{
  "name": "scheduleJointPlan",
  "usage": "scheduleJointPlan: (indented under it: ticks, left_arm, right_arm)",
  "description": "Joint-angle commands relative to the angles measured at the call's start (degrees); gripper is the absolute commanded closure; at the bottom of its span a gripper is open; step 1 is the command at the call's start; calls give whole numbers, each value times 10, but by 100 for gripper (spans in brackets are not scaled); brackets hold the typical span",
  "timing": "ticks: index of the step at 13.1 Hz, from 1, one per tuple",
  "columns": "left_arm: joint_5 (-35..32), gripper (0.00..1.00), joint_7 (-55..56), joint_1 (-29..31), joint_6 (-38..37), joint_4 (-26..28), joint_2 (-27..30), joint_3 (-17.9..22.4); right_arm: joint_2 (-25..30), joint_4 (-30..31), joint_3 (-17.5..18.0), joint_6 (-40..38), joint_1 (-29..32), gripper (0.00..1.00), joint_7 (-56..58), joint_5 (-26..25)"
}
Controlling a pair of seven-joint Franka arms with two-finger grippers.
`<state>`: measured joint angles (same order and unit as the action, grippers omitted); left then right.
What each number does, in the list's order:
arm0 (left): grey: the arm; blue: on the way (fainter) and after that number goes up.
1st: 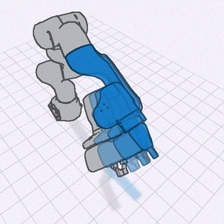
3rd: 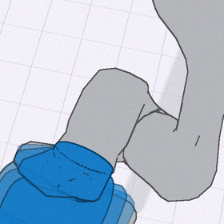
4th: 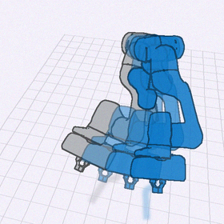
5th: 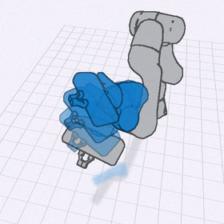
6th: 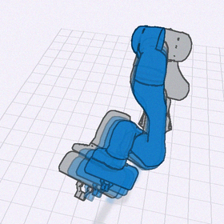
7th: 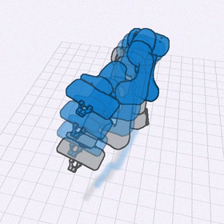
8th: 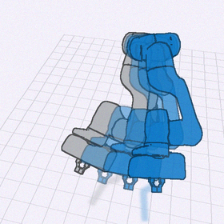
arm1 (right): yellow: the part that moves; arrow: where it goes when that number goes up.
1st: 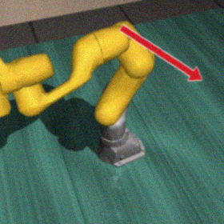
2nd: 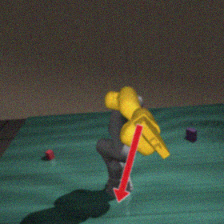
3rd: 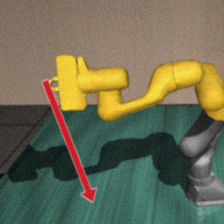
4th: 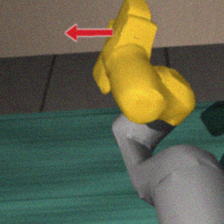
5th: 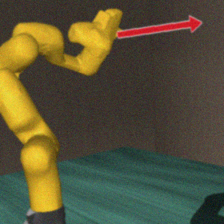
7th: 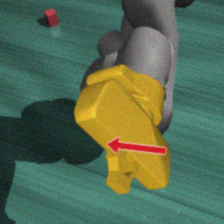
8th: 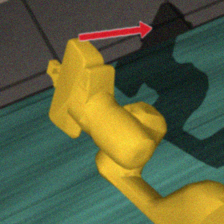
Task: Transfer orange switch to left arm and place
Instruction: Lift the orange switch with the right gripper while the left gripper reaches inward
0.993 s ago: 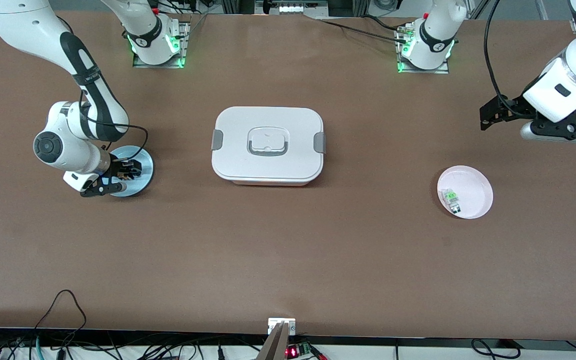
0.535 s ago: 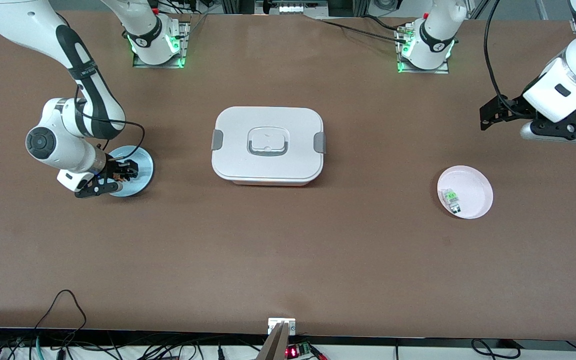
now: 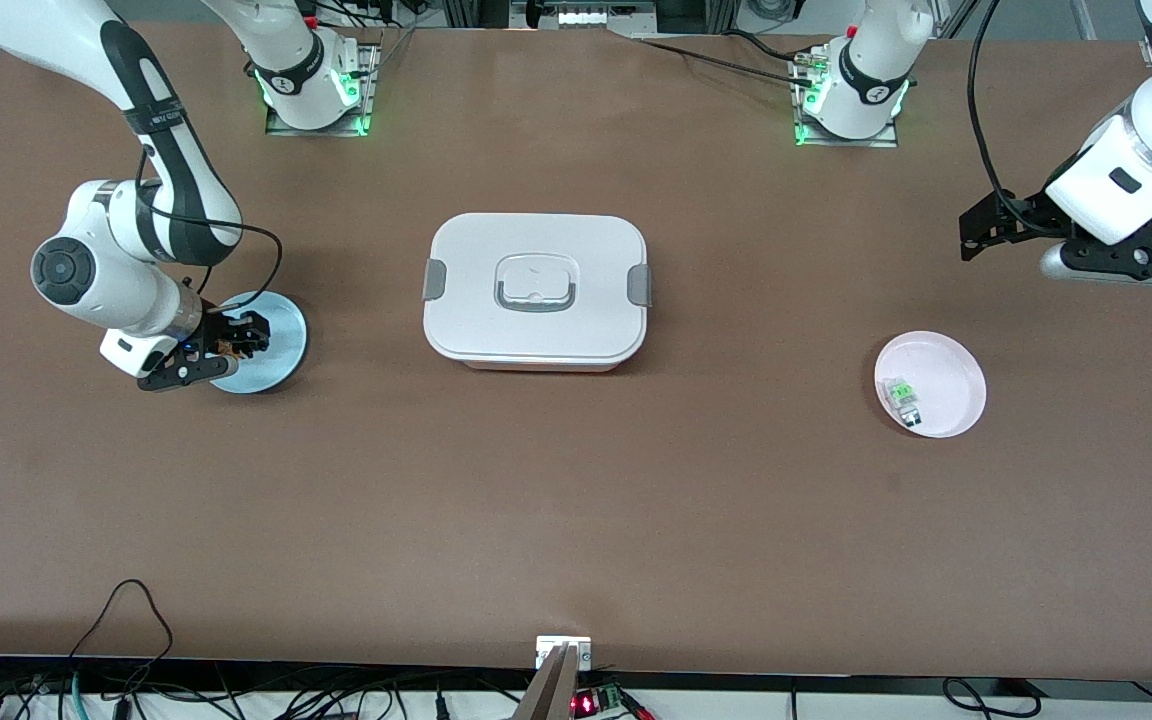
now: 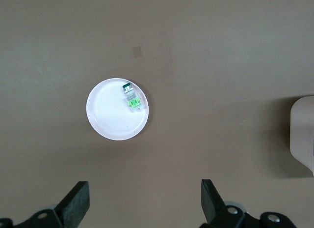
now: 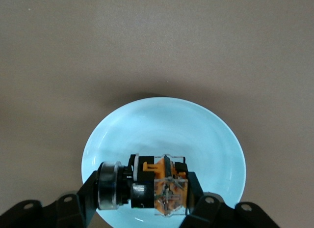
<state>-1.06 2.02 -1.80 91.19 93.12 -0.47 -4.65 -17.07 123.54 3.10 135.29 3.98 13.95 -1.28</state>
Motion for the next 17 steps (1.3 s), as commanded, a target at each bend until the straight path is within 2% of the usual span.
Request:
scheduleJointPlan:
  ticks: [1, 4, 7, 11, 14, 15, 17]
  left_arm:
    - [-8, 0, 2, -1, -12, -18, -8, -2]
    - [-8, 0, 2, -1, -12, -18, -8, -3]
    - [-7, 0, 2, -1, -12, -18, -8, -3]
    - [-6, 0, 2, -1, -13, -18, -8, -3]
    - [-6, 0, 2, -1, -13, -18, -8, -3]
    - [-6, 0, 2, -1, -13, -18, -8, -3]
    - [9, 0, 2, 0, -13, -18, -8, -2]
  right_arm:
    - [34, -11, 22, -32, 5, 68, 14, 10]
    - [63, -38, 59, -41, 5, 68, 20, 35]
    - [77, -71, 65, -75, 5, 68, 50, 44]
    - [96, -95, 62, -124, 5, 69, 138, 142]
    - [108, -124, 68, -158, 4, 71, 165, 153]
    - [112, -138, 84, -163, 5, 71, 180, 164]
    - [116, -153, 90, -166, 4, 71, 221, 217]
